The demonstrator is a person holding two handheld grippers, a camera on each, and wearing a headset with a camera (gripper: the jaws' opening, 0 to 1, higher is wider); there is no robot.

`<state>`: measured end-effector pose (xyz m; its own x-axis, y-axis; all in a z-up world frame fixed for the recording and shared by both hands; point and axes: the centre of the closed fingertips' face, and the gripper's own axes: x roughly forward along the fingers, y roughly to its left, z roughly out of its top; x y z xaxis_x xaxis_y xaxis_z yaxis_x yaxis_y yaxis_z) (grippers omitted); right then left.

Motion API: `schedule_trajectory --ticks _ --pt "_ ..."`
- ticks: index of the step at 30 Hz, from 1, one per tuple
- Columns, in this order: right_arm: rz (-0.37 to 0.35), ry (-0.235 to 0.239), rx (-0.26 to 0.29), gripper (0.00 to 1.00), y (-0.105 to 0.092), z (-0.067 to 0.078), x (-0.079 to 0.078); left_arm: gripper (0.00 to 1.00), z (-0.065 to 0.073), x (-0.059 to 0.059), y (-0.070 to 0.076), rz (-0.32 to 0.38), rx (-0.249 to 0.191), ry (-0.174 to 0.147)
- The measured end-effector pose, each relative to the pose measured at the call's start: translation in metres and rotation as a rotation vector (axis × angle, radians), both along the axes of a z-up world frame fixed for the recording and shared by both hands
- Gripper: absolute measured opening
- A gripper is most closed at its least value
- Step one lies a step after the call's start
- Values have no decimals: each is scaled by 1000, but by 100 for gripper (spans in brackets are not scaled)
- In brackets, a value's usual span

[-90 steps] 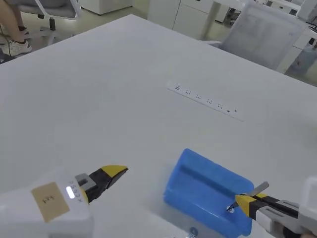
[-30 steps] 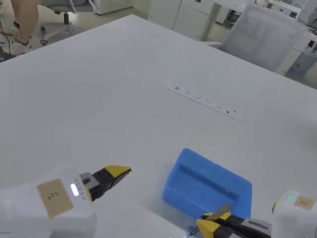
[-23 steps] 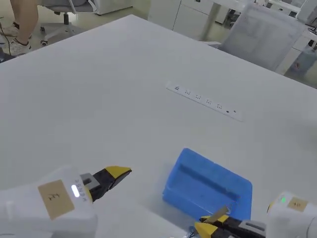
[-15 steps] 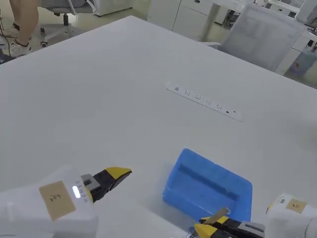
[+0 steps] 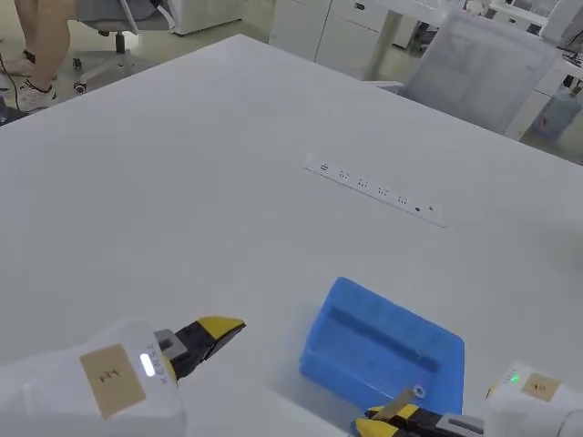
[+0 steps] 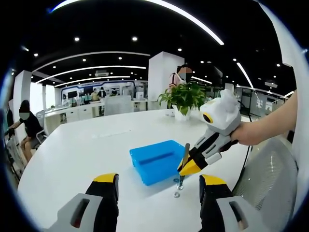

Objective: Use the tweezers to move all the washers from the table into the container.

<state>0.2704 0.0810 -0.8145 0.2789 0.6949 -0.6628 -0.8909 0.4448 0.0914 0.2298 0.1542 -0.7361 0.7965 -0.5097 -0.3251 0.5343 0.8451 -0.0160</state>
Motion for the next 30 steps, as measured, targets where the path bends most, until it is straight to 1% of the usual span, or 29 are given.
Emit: schedule_trajectory --ticks 11,17,22,26,30 --pt "-22 5 52 3 -3 19 -2 68 0 -1 -2 -9 4 0" --pt "-24 -6 75 3 -4 33 -2 67 0 0 -1 -6 2 -2" --pt "-39 -17 108 3 -5 47 3 67 1 0 -1 -5 3 -3" --pt "-61 -31 133 3 -8 58 11 67 1 0 -1 -6 3 -5" --pt "-89 -27 170 3 -11 66 18 67 1 0 -1 -6 4 -5"
